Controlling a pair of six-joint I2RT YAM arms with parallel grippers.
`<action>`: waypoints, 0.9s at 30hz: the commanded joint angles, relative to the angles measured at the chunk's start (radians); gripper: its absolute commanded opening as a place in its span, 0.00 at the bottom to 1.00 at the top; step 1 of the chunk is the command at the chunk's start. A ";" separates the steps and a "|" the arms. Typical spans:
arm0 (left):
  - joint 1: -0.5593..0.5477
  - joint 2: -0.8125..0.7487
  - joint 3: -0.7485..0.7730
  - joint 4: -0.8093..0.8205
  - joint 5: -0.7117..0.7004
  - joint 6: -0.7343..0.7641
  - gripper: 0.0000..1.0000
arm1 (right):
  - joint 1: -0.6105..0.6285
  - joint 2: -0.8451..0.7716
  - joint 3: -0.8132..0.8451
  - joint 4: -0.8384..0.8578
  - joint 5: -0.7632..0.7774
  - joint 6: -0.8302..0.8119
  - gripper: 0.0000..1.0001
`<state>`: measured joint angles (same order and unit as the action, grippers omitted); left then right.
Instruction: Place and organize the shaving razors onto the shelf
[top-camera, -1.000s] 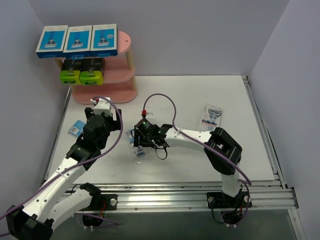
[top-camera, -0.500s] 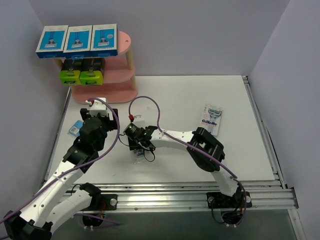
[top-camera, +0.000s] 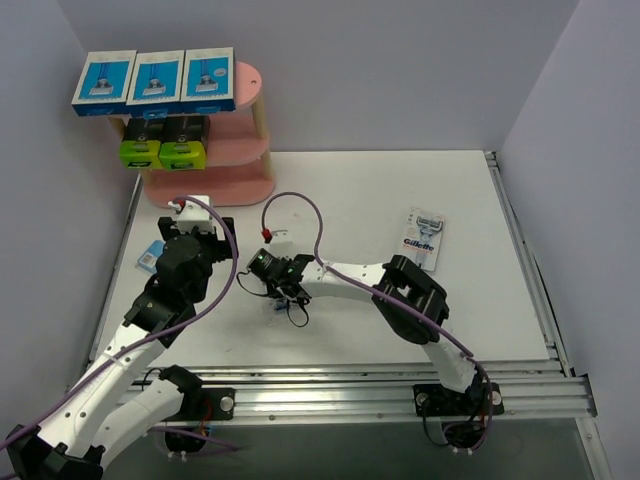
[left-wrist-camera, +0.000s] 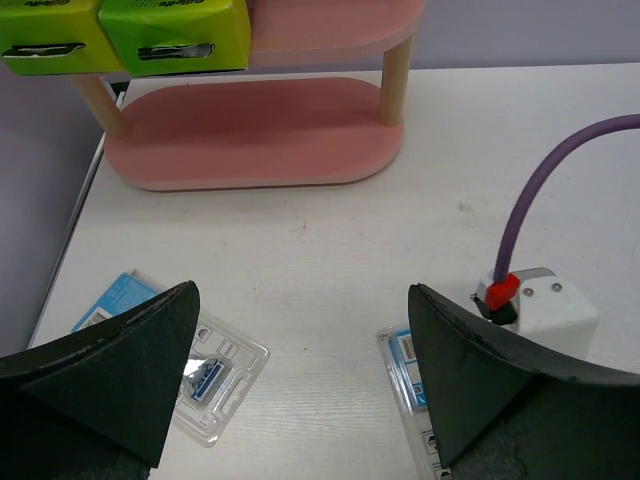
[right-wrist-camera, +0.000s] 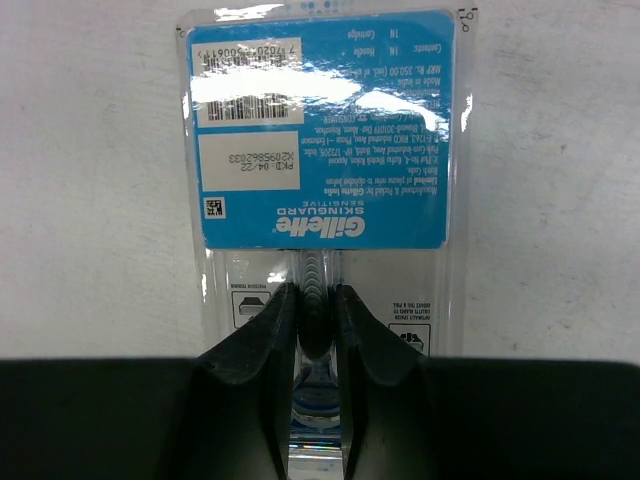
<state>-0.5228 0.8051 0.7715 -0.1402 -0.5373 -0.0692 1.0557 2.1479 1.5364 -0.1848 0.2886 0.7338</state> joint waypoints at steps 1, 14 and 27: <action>-0.006 -0.020 0.048 0.016 0.003 0.005 0.94 | -0.022 -0.038 -0.090 -0.117 0.067 0.156 0.00; -0.006 -0.012 0.052 0.007 0.016 -0.006 0.94 | -0.108 -0.111 -0.154 0.036 0.046 0.460 0.07; -0.006 0.012 0.055 0.002 0.075 -0.032 0.94 | -0.241 -0.276 -0.461 0.549 -0.227 0.489 0.00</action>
<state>-0.5232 0.8112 0.7731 -0.1429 -0.5037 -0.0776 0.8547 1.9381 1.1790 0.1757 0.1810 1.1908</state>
